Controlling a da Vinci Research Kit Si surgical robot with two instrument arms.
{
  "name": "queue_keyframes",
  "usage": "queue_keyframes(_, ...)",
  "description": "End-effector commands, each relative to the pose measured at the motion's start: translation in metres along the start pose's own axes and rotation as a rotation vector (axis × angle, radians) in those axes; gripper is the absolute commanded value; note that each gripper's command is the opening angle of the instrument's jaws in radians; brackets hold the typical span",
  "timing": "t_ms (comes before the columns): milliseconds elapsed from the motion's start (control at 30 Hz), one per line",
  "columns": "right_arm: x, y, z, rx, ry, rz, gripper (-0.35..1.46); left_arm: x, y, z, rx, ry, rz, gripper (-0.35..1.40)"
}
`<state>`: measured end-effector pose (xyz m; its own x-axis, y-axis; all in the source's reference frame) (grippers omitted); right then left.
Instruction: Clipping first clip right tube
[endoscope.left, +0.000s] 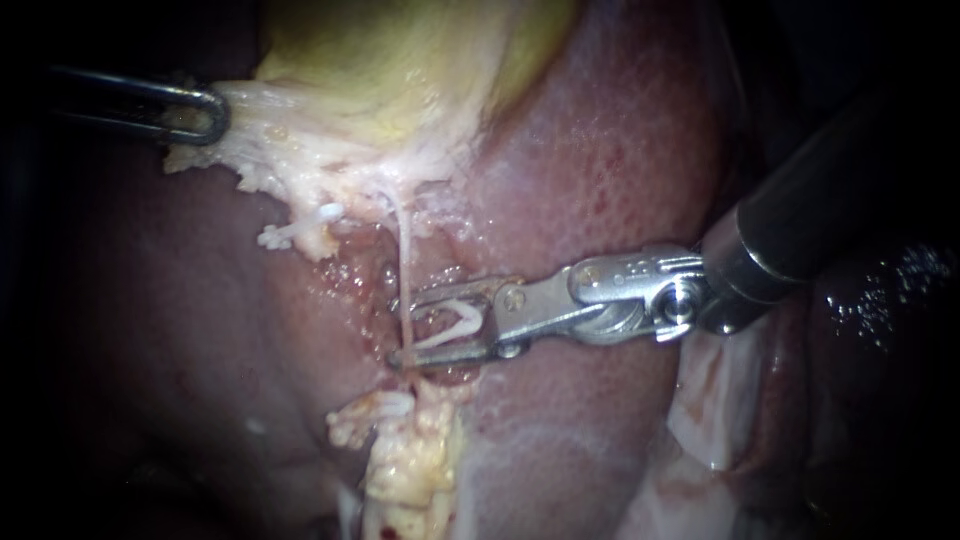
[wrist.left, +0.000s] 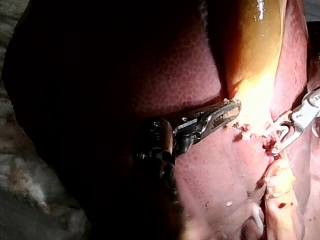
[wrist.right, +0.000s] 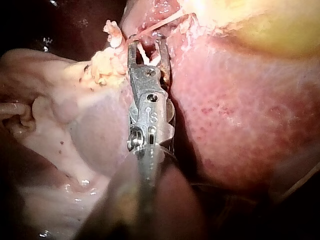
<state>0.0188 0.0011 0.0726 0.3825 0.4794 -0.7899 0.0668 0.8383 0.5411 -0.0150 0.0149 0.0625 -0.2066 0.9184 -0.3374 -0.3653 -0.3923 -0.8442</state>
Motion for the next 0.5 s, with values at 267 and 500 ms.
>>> queue_keyframes(267,-0.0001,-0.0001,-0.0006,0.004,0.000,-0.001,0.29,0.0000,0.0000,0.0000,0.000,0.000,0.000,-0.35)
queue_keyframes(500,-0.0006,-0.0001,-0.0022,0.012,0.000,-0.002,0.40,0.0000,0.0000,0.0000,0.000,0.000,0.000,-0.35)
